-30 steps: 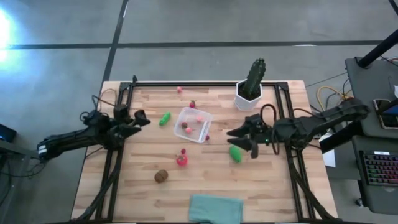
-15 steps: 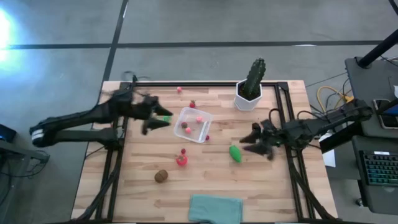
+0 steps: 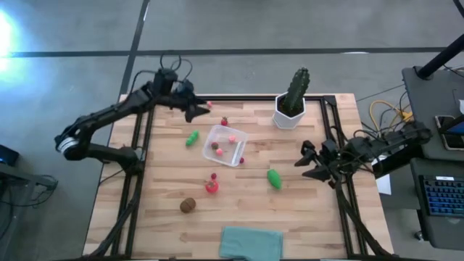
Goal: Pick and placing Produce into tupperware
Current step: Put the pink peach into the transparent bin
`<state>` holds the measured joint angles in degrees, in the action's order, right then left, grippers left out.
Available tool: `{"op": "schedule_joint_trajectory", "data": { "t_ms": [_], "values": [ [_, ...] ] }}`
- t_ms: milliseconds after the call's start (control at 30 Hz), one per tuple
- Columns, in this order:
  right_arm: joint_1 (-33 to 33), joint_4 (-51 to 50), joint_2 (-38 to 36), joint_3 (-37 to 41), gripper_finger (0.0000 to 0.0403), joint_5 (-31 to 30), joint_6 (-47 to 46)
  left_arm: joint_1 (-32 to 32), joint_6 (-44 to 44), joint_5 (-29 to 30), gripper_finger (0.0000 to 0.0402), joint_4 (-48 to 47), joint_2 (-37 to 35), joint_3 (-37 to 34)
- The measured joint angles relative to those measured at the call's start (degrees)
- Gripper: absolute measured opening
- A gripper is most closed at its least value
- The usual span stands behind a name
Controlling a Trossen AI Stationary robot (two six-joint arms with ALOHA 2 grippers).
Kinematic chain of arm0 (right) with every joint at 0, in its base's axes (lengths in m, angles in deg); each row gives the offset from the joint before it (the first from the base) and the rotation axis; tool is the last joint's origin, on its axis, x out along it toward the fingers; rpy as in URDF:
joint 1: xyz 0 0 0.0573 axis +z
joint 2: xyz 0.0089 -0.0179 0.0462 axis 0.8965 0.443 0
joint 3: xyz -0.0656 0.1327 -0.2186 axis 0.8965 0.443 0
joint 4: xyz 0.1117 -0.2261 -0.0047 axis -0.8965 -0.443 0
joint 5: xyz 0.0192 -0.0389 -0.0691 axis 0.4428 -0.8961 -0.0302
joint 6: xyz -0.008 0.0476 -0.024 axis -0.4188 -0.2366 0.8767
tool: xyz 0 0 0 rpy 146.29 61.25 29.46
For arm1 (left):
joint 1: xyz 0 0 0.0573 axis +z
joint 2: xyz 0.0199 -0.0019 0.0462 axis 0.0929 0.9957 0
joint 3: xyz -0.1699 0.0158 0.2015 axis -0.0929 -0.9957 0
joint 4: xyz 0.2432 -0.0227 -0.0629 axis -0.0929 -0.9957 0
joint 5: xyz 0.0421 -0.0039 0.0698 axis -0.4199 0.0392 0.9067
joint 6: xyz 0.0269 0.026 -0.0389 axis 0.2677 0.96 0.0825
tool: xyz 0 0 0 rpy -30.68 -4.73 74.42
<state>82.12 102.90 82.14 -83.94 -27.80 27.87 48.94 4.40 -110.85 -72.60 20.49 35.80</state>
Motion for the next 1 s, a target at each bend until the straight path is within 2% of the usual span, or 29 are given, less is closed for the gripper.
{"op": "schedule_joint_trajectory", "data": {
  "t_ms": [100, 200, 300, 533, 733, 900, 1000],
  "values": [
    [0.0, -0.21, -2.61, 1.58, 0.0201, -0.08, 1.33, 1.1, 13.21, 5.3, 0.0261, -10.99, 4.18, 6.42],
    [0.04, -0.2, -4.9, 2.83, 0.0201, -1.93, 2.13, 1.29, 26.88, 16.63, 0.0261, -23.0, 8.49, 12.92],
    [0.02, -1.73, -6.31, 3.31, 0.0201, -3.98, 2.65, 1.45, 34.84, 22.57, 0.0261, -30.55, 13.36, 17.05],
    [-0.07, -3.43, -7.16, 3.33, 0.0201, -5.18, 3.43, 1.45, 47.1, 22.43, 0.0261, -28.45, 20.93, 20.18],
    [-0.07, -2.69, -10.79, 4.23, 0.0201, -1.07, 6.12, 1.51, 48.52, 27.72, 0.0261, -24.76, 25.74, 20.13],
    [-0.07, -2.69, -17.04, 6.41, 0.0201, -1.27, 9.41, 2.1, 49.03, 28.43, 0.0261, -20.02, 26.98, 20.1],
    [-0.07, -2.92, -20.64, 7.99, 0.0201, -3.76, 9.85, 2.12, 49.06, 28.6, 0.0261, -17.9, 26.76, 20.1]
  ]
}}
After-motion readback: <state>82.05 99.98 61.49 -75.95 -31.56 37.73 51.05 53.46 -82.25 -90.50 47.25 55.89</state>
